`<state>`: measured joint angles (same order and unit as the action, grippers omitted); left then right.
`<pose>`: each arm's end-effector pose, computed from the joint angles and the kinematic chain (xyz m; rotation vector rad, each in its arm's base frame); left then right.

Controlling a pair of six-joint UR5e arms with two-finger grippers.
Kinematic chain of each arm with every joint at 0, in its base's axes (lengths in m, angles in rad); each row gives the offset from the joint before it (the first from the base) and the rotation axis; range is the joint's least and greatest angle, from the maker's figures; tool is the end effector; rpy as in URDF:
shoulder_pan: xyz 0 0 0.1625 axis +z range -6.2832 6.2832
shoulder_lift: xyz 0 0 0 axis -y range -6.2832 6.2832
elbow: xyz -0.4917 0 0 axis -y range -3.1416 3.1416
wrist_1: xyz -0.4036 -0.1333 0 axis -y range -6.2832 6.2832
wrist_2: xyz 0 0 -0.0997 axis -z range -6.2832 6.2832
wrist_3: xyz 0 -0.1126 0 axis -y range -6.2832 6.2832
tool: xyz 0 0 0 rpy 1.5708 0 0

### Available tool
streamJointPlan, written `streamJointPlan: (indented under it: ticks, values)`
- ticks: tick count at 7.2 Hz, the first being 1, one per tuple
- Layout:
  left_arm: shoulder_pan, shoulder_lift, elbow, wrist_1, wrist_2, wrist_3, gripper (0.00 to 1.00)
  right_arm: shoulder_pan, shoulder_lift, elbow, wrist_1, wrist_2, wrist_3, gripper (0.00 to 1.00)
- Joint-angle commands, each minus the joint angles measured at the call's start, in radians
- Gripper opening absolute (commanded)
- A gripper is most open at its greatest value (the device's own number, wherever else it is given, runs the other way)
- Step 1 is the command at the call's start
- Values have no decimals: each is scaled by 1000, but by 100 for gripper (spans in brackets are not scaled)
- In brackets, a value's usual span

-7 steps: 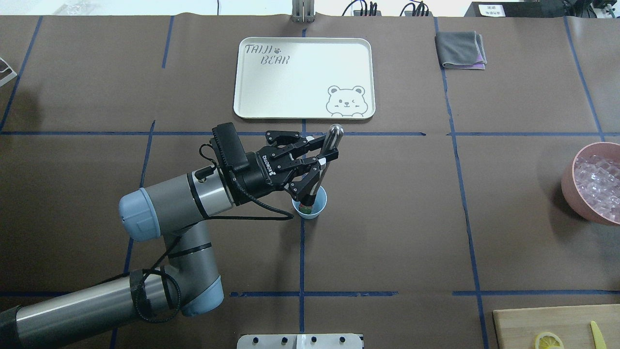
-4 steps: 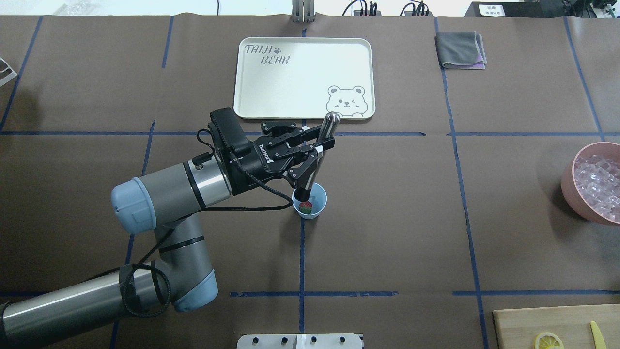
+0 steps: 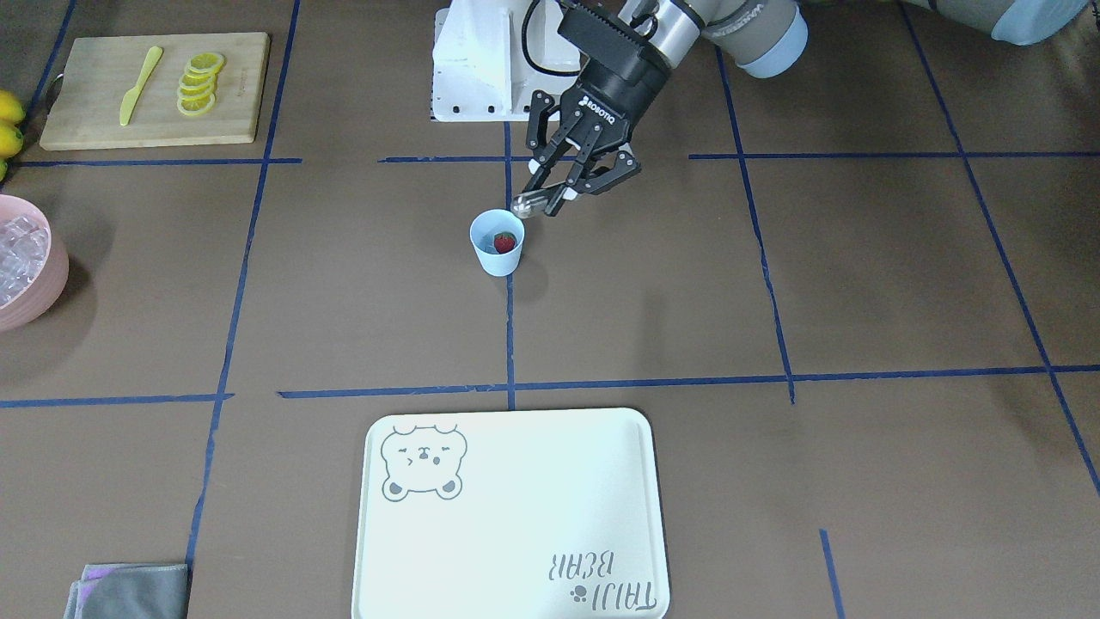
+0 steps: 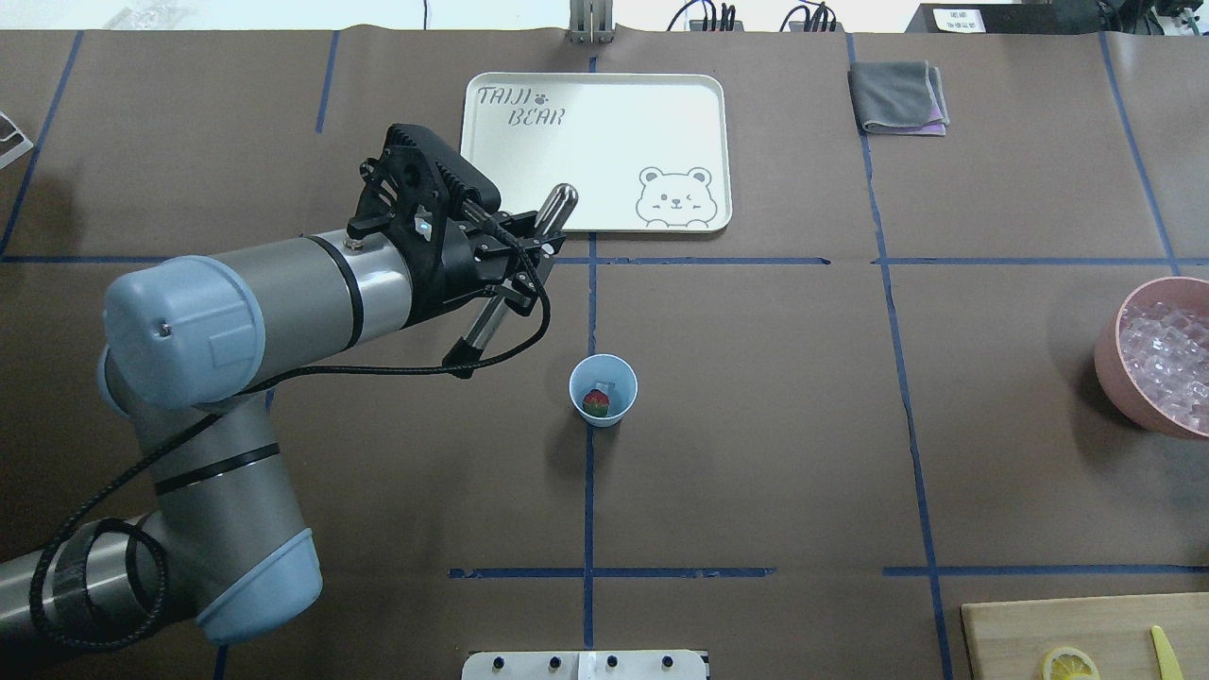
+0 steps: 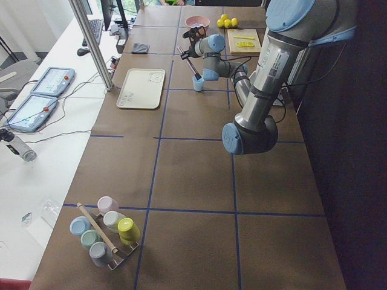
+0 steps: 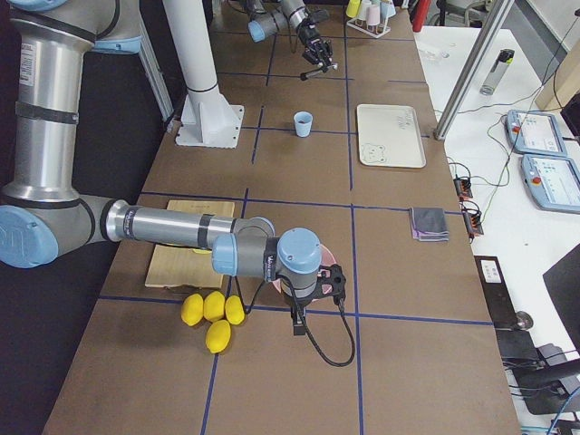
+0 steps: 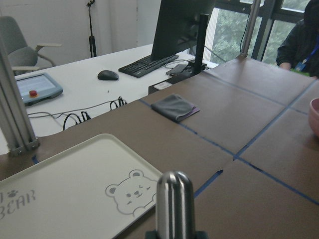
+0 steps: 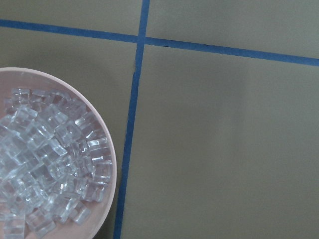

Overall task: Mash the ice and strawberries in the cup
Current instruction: 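Lift the pestle out of the cup and carry it back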

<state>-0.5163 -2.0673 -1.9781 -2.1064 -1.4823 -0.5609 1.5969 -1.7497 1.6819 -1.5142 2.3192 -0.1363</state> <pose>0.4582 -0.4248 0.1936 1.0529 0.9952 0.3411 0.0675 -0.4123 0.7573 0.0501 -0.7471 -0.1008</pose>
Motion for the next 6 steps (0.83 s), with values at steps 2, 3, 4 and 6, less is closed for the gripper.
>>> streamJointPlan:
  ticks: [2, 3, 4, 6]
  values:
    - [-169, 15, -143, 670, -299, 85, 0, 0, 1, 1, 0, 2, 1, 100]
    - [-215, 44, -191, 813, -344, 179, 0, 0, 1, 1, 2, 3, 0, 100]
    - [-250, 50, -197, 927, -355, 185, 0, 0, 1, 1, 2, 3, -2, 100]
    - [-354, 149, -190, 982, -360, 173, 0, 0, 1, 2, 2, 3, -6, 100]
